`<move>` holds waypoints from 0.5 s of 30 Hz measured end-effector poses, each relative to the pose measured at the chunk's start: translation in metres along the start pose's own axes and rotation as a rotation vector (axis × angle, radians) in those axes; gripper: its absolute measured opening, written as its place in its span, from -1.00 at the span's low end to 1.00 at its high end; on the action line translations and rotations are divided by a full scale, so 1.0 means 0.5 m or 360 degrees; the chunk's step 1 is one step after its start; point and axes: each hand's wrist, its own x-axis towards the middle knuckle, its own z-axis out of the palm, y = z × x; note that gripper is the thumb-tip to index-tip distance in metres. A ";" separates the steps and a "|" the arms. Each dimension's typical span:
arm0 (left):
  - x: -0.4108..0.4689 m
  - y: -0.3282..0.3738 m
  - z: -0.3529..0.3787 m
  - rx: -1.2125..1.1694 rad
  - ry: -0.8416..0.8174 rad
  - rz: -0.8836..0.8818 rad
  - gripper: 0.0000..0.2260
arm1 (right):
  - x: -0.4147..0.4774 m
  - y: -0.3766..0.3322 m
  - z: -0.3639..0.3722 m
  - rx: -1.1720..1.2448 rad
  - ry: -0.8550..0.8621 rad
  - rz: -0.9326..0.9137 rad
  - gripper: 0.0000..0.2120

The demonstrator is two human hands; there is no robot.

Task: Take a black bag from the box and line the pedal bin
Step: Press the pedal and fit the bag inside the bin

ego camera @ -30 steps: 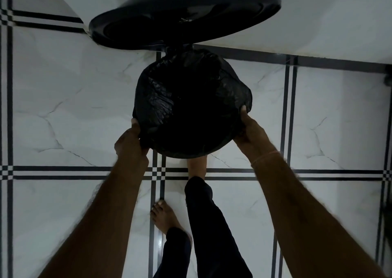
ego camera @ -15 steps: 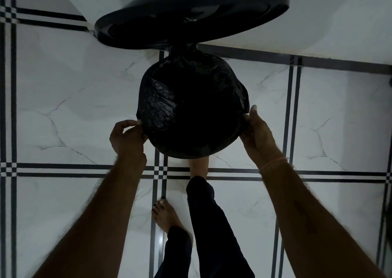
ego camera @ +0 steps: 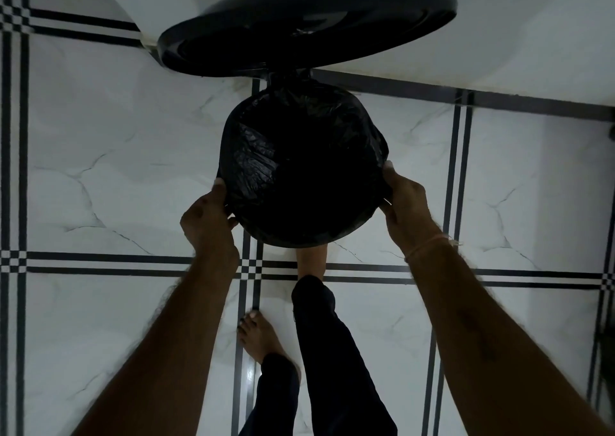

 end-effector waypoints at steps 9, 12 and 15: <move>0.030 0.003 0.002 0.0124 0.0042 -0.0054 -0.77 | 0.018 -0.021 0.019 -0.0590 0.0239 -0.0275 -0.78; 0.032 0.008 0.005 0.0137 0.0006 -0.0178 -0.81 | 0.011 -0.022 0.024 -0.0392 0.0128 -0.0160 -0.77; 0.037 0.015 0.006 0.0081 -0.0125 -0.0299 -0.85 | 0.016 -0.032 0.021 -0.0228 0.0015 0.0181 -0.71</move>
